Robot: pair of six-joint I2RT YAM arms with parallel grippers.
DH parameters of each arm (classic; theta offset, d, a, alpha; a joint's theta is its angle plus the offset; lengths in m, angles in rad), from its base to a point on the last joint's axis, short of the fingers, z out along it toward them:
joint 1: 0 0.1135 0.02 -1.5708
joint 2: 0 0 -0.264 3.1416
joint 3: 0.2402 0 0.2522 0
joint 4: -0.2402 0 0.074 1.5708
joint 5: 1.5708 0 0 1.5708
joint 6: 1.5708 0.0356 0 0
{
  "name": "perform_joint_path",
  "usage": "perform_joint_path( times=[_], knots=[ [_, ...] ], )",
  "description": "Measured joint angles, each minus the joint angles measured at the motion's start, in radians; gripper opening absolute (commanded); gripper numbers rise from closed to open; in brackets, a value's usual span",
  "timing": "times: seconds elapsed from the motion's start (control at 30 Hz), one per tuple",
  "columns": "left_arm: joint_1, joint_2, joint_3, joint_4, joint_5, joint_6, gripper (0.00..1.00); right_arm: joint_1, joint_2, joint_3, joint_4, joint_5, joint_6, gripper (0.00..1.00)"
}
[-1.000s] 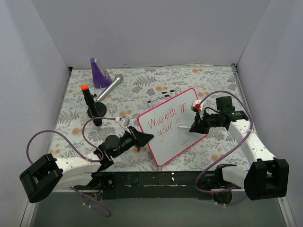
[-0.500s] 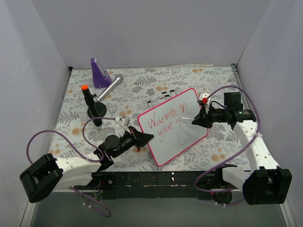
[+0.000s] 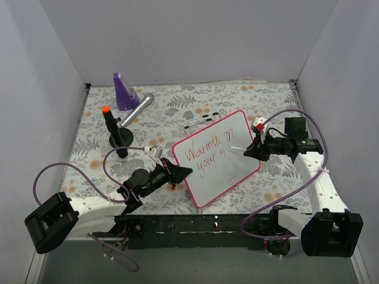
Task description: Write a sentence on the whiteboard
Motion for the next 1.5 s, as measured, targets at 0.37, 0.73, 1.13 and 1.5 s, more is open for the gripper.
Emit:
perform_joint_path(
  times=[0.37,0.73,1.13,1.5],
  knots=[
    [0.000,0.000,0.000,0.000,0.000,0.000,0.00,0.000,0.000,-0.014,0.005,0.000,-0.024,0.01],
    [0.000,0.000,0.000,0.000,0.000,0.000,0.00,0.000,0.007,-0.026,0.028,0.010,-0.026,0.01],
    [0.000,0.000,0.000,0.000,0.001,0.000,0.00,0.000,0.066,-0.026,0.038,0.040,-0.023,0.01],
    [0.000,0.000,0.000,0.002,0.004,0.004,0.00,0.030,0.089,-0.026,0.054,0.049,-0.018,0.01]
  ],
)
